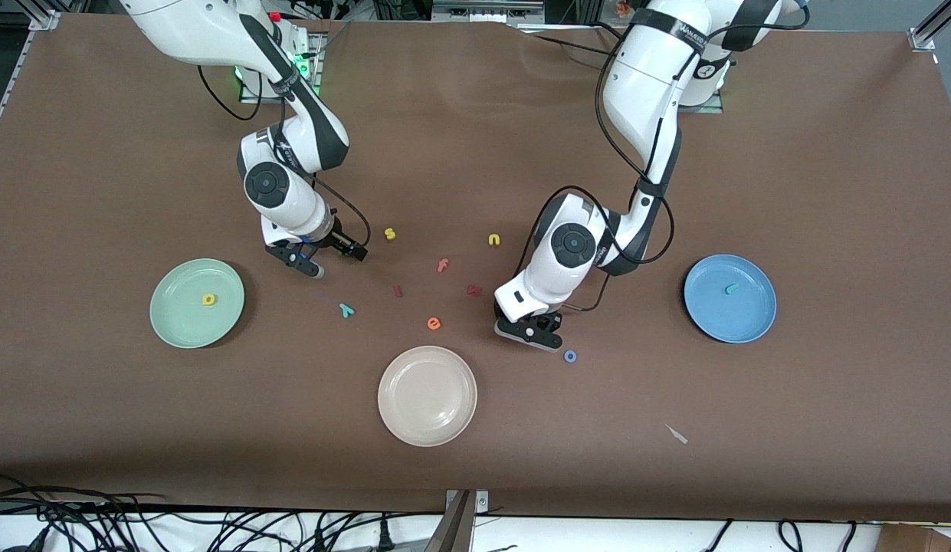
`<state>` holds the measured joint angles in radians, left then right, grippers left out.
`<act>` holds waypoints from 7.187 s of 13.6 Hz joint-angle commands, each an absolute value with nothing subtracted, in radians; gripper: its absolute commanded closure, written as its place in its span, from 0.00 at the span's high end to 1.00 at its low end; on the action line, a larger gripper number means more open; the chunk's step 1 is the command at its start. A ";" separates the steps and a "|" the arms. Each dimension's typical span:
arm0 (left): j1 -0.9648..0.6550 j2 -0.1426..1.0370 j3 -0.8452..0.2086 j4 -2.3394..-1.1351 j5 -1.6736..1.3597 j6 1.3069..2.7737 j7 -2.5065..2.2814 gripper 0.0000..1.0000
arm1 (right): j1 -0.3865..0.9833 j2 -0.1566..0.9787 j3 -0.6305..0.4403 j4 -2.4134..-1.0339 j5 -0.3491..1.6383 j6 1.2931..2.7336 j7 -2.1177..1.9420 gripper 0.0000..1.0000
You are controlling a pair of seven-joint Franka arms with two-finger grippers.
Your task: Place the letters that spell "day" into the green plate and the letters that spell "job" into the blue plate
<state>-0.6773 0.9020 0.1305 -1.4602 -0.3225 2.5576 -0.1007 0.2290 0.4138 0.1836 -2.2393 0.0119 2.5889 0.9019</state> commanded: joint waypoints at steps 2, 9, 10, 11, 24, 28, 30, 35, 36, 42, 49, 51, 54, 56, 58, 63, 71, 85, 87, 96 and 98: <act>-0.692 0.930 0.144 -1.448 -0.345 2.569 -0.092 0.49 | 0.235 0.422 0.181 -2.258 0.002 2.605 0.957 0.99; -0.684 0.923 0.160 -1.473 -0.344 2.568 -0.083 0.02 | 0.259 0.425 0.179 -2.260 -0.003 2.605 1.009 0.87; -0.684 0.923 0.163 -1.477 -0.344 2.568 -0.081 0.00 | 0.259 0.425 0.178 -2.260 -0.014 2.606 1.011 0.80; -0.683 0.922 0.164 -1.479 -0.342 2.568 -0.081 0.00 | 0.259 0.426 0.175 -2.260 -0.023 2.606 1.011 0.75; -0.172 0.473 0.103 -1.862 -0.325 2.218 0.481 0.00 | 0.259 0.436 0.153 -2.258 -0.067 2.615 1.011 0.50; -0.118 0.459 0.104 -1.942 -0.327 2.221 0.526 0.05 | 0.259 0.440 0.153 -2.258 -0.067 2.629 1.011 0.47; -0.109 0.457 0.104 -1.948 -0.328 2.223 0.526 0.21 | 0.259 0.445 0.153 -2.258 -0.067 2.632 1.011 0.45; -0.109 0.446 0.103 -1.937 -0.342 2.221 0.525 0.58 | 0.259 0.446 0.153 -2.253 -0.067 2.638 1.011 0.41; -0.121 0.446 0.103 -1.925 -0.348 2.223 0.523 0.57 | 0.259 0.446 0.153 -2.253 -0.067 2.638 1.011 0.38; -0.326 0.529 0.106 -1.839 -0.437 2.434 0.425 0.57 | 0.264 0.445 0.153 -2.246 -0.066 2.635 1.012 0.31; -0.471 0.733 0.107 -1.591 -0.456 2.546 0.268 0.57 | 0.265 0.437 0.153 -2.220 -0.067 2.609 1.011 0.27; -0.505 0.773 0.107 -1.585 -0.457 2.621 0.262 0.57 | 0.265 0.434 0.155 -2.191 -0.067 2.554 1.011 0.25; -0.525 0.819 0.113 -1.583 -0.453 2.683 0.262 0.57 | 0.265 0.433 0.153 -2.087 -0.069 2.387 0.999 0.24; -0.543 0.848 0.123 -1.582 -0.453 2.733 0.262 0.57 | 0.262 0.433 0.150 -2.030 -0.090 2.286 0.936 0.20; -0.543 0.857 0.126 -1.582 -0.453 2.741 0.264 0.57 | 0.261 0.430 0.106 -2.003 -0.094 2.244 0.835 0.20; -0.541 0.876 0.130 -1.574 -0.448 2.743 0.282 0.53 | 0.261 0.408 -0.056 -1.999 -0.091 2.244 0.430 0.20; -0.535 0.876 0.149 -1.563 -0.448 2.746 0.354 0.22 | 0.175 0.472 -0.161 -1.915 -0.089 2.252 0.048 0.22; -0.195 0.387 0.152 -1.974 -0.408 2.224 0.627 0.09 | 0.166 0.489 0.026 -1.772 -0.071 2.094 0.022 1.00; -0.140 0.332 0.146 -2.063 -0.312 2.229 0.629 0.09 | 0.172 0.491 0.044 -1.767 -0.069 2.101 0.050 1.00; -0.051 0.311 0.146 -2.106 -0.256 2.247 0.677 0.65 | 0.245 0.541 0.057 -1.749 -0.071 2.155 0.002 1.00; -0.038 0.310 0.144 -2.105 -0.259 2.247 0.676 0.72 | 0.248 0.549 0.057 -1.755 -0.074 2.181 -0.003 1.00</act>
<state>-0.0609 0.3366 0.1578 -2.0855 -0.2745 2.2389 0.6701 0.2496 0.5344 0.0546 -1.7657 -0.0802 2.1596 0.0267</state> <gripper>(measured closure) 0.339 0.000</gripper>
